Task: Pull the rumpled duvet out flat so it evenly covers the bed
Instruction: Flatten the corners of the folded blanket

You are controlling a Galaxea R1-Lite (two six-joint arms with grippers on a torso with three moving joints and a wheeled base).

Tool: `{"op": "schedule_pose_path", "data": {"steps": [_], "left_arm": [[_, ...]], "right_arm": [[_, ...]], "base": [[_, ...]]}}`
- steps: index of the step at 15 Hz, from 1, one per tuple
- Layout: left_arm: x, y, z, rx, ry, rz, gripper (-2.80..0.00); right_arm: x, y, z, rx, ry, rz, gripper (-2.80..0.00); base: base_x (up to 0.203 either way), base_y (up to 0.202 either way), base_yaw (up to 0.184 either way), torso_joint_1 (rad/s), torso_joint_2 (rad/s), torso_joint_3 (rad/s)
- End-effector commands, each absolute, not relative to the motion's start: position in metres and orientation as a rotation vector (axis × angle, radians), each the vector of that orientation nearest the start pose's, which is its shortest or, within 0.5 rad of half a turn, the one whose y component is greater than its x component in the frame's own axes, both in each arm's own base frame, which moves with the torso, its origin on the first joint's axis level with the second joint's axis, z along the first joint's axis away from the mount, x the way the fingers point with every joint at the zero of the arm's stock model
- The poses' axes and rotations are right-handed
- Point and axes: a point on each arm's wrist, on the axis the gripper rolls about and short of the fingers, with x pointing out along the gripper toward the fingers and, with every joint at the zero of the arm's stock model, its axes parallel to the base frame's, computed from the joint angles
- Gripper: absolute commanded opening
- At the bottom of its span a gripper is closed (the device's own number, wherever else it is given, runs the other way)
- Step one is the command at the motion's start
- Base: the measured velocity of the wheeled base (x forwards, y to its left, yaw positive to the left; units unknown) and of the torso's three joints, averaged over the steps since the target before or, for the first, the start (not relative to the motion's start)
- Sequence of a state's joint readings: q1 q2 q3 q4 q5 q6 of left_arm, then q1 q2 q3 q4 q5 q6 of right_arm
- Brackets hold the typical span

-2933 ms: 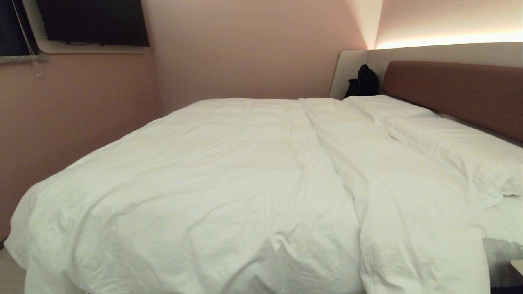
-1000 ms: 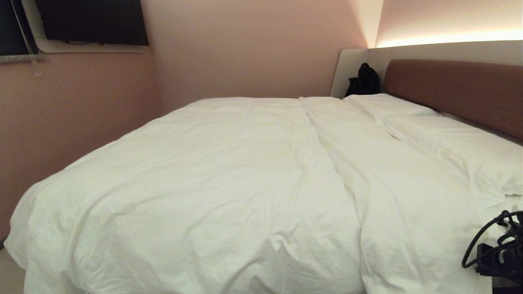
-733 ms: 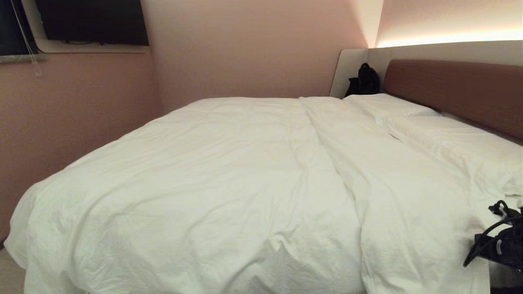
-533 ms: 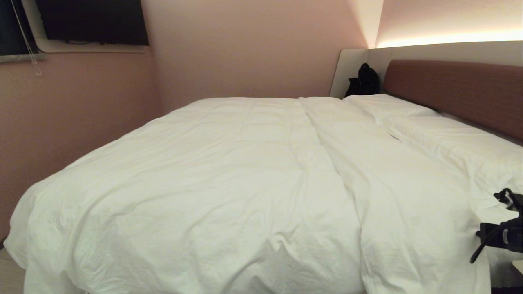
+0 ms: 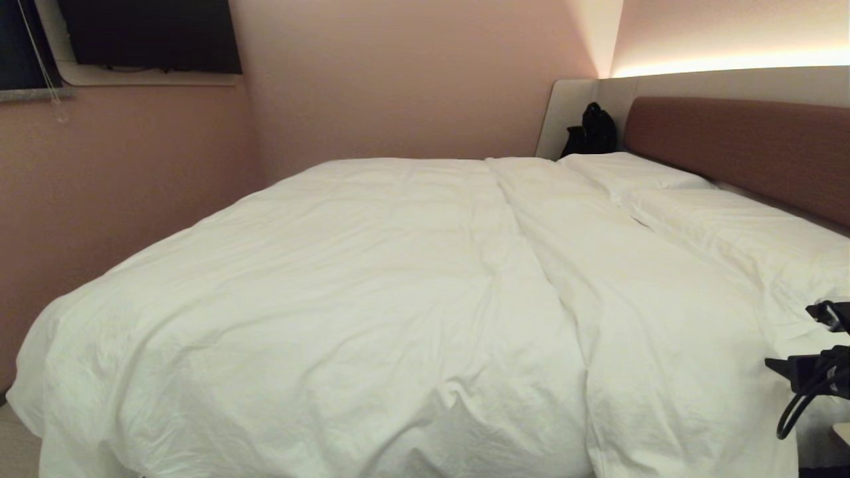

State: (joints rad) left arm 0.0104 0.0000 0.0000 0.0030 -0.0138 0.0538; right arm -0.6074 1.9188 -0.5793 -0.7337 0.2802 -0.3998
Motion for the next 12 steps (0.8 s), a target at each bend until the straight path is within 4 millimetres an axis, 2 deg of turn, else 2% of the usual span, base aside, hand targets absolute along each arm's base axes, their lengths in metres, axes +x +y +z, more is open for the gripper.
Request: {"op": "schedule_pose_path", "data": {"steps": [1,6,10,12], "left_arm": [[-0.023,-0.001,0.075,0.054,0.003,-0.003,-2.80],[-0.023,-0.001,0.075,0.054,0.003,-0.003,-2.80],[-0.023,-0.001,0.075,0.054,0.003,-0.003,-2.80],[-0.023,-0.001,0.075,0.054,0.003,-0.003,-2.80]], "right_arm": [[0.242,-0.160,0.069,-0.136,0.611,-0.172,0.00],[0.239,-0.158,0.036,-0.084,0.717,-0.117,0.00],[0.255,-0.170,0.006,-0.069,0.780,-0.114,0.00],[0.261,-0.174,-0.003,-0.080,0.802,-0.131,0.00]], "base": [[0.000,0.000,0.000,0.000,0.00,0.000],[0.000,0.000,0.000,0.000,0.00,0.000],[0.000,0.000,0.000,0.000,0.00,0.000],[0.000,0.000,0.000,0.000,0.00,0.000]]}}
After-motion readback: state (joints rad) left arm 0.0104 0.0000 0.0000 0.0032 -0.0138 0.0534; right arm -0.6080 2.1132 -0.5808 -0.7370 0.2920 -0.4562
